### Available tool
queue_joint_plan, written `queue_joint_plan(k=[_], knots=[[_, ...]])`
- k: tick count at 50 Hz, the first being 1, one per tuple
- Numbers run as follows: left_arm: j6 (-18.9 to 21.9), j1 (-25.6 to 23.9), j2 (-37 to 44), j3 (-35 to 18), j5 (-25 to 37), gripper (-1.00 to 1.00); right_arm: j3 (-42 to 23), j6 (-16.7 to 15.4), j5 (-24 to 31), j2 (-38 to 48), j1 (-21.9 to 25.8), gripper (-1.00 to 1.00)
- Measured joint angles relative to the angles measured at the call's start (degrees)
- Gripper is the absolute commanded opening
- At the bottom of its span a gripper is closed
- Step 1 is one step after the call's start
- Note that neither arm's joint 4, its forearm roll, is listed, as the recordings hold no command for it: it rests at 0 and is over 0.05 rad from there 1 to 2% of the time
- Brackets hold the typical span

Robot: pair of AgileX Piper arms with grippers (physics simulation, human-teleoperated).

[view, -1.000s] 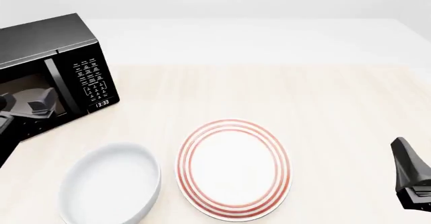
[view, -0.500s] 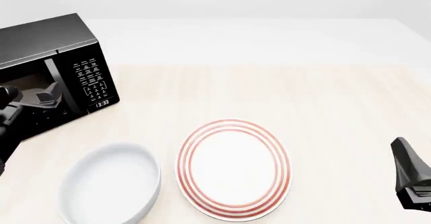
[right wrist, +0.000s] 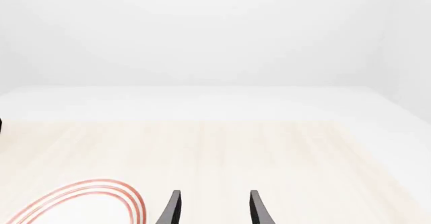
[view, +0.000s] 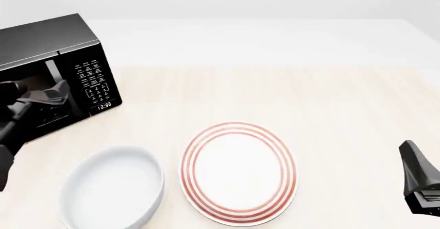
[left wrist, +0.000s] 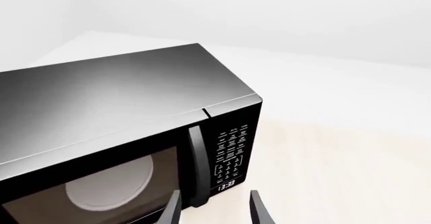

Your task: Open the microwave.

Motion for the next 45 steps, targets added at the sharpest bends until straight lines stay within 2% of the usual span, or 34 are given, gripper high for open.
queue_joint_plan(k=[23, 45], knots=[[-0.2, 0.1, 2.2, -1.0, -0.8, 1.00, 0.0, 0.0, 0.0, 0.0, 0.0, 1.00], [-1.7, 0.3, 10.3, -4.3, -3.7, 1.00, 0.0, 0.0, 0.0, 0.0, 0.0, 1.00]])
